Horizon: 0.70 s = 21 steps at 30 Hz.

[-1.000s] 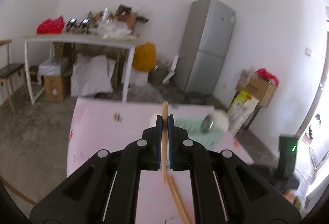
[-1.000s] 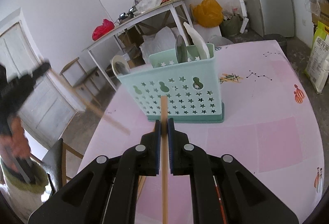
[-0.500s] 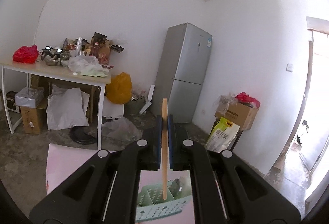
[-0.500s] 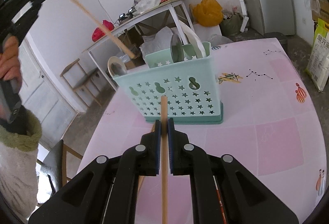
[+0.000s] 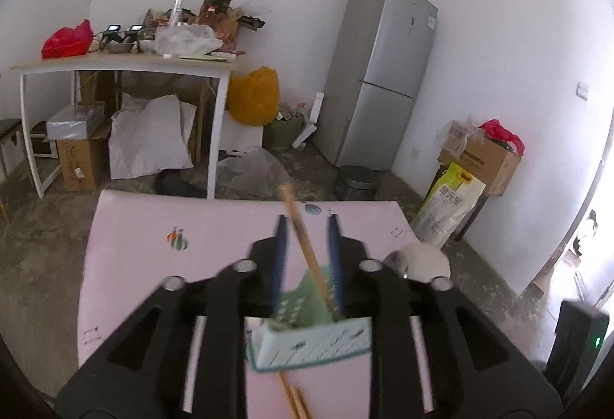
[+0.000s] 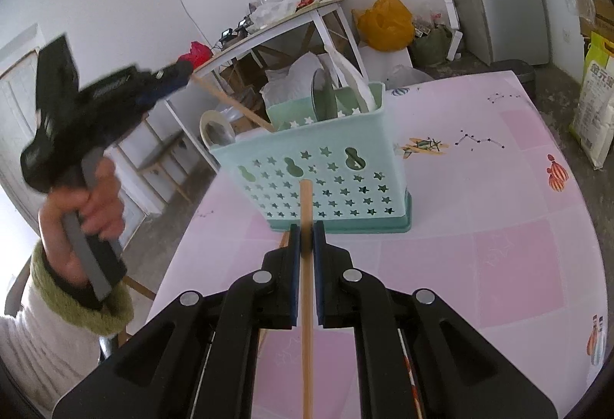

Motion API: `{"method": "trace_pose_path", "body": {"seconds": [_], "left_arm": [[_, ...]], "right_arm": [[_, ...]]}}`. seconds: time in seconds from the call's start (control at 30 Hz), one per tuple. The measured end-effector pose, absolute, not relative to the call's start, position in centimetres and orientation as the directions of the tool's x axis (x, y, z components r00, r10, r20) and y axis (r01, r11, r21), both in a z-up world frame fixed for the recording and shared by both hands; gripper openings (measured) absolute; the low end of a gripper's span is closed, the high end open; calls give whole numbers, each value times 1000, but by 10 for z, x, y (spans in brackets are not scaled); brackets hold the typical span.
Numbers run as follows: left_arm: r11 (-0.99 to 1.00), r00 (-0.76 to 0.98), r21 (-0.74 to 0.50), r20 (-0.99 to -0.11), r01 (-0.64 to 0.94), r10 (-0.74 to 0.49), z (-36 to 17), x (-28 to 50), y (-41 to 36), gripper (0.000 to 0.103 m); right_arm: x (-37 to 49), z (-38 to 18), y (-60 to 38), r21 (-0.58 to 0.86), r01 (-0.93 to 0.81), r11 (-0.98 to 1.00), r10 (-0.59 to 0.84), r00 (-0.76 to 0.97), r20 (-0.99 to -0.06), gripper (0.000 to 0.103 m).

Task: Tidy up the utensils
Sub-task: 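Lower the left gripper's chopstick into the holder and open the left gripper, then lower the right gripper's chopstick into the holder and open the right gripper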

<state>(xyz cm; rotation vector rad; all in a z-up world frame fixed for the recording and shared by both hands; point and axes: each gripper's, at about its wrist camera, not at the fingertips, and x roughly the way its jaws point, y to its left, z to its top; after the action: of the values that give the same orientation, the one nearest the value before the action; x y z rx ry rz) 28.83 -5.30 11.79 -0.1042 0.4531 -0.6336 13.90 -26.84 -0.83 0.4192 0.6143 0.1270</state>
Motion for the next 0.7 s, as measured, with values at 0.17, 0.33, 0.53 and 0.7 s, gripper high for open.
{"method": "trace_pose_path", "body": {"seconds": [0.17, 0.33, 0.53, 0.7], "left_arm": [[813, 732, -250, -355, 526, -582, 104, 259, -20, 38], [821, 734, -270, -368, 504, -571, 83, 229, 8, 46], [843, 710, -262, -456, 470, -537, 44, 202, 24, 54], [860, 683, -261, -525, 439, -508, 11, 186, 31, 58]], "right_arm": [[131, 7, -269, 413, 0, 911, 224, 840, -494, 7], [123, 40, -268, 383, -27, 923, 201, 883, -424, 7], [134, 90, -267, 342, -80, 936, 201, 921, -335, 7], [146, 130, -261, 299, -129, 945, 213, 940, -267, 7]]}}
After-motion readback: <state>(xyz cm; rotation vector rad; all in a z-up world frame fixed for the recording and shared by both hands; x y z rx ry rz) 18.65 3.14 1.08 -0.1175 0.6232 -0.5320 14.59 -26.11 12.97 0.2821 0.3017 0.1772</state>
